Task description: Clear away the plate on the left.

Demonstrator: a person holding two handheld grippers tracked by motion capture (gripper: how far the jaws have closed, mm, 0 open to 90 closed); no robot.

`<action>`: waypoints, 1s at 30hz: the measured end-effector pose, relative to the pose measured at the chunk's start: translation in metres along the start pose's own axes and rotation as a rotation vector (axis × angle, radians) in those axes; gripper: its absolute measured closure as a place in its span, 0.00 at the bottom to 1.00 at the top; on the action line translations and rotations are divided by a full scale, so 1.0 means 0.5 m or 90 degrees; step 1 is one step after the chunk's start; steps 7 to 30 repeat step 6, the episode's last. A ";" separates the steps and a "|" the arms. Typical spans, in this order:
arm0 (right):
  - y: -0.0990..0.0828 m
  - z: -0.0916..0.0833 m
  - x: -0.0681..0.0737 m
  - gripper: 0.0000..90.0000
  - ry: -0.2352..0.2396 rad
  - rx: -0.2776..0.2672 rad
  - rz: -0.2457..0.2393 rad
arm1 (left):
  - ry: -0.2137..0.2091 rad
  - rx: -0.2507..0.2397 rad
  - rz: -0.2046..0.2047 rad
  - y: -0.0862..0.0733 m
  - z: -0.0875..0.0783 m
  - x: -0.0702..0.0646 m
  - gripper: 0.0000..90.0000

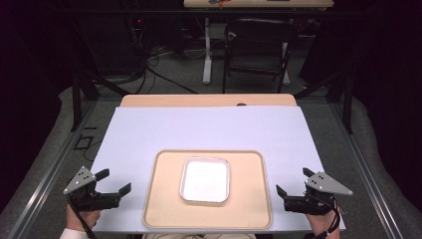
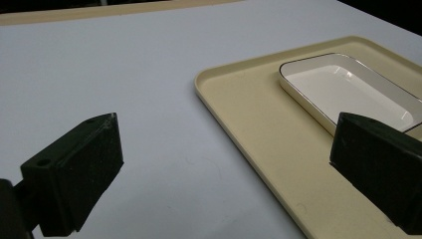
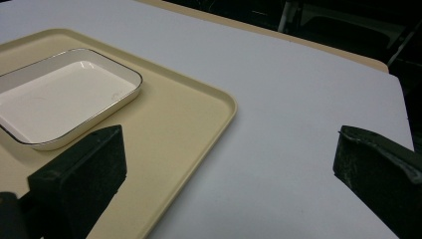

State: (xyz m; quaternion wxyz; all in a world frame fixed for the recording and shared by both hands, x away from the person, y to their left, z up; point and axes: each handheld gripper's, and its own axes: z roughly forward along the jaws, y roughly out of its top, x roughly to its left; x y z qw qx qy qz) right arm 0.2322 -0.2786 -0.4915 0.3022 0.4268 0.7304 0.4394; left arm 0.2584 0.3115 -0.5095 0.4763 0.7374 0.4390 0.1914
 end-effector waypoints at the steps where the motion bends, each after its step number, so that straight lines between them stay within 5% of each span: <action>1: 0.000 0.000 0.000 0.00 0.001 0.001 -0.001 | 0.001 0.005 -0.002 0.000 0.001 0.001 0.00; 4: -0.001 0.004 -0.001 0.00 0.004 0.008 0.002 | -0.007 0.006 -0.018 0.000 0.006 0.004 0.00; 30: 0.000 0.005 -0.001 0.00 0.005 0.008 0.002 | -0.009 0.004 -0.015 0.001 0.007 0.005 0.00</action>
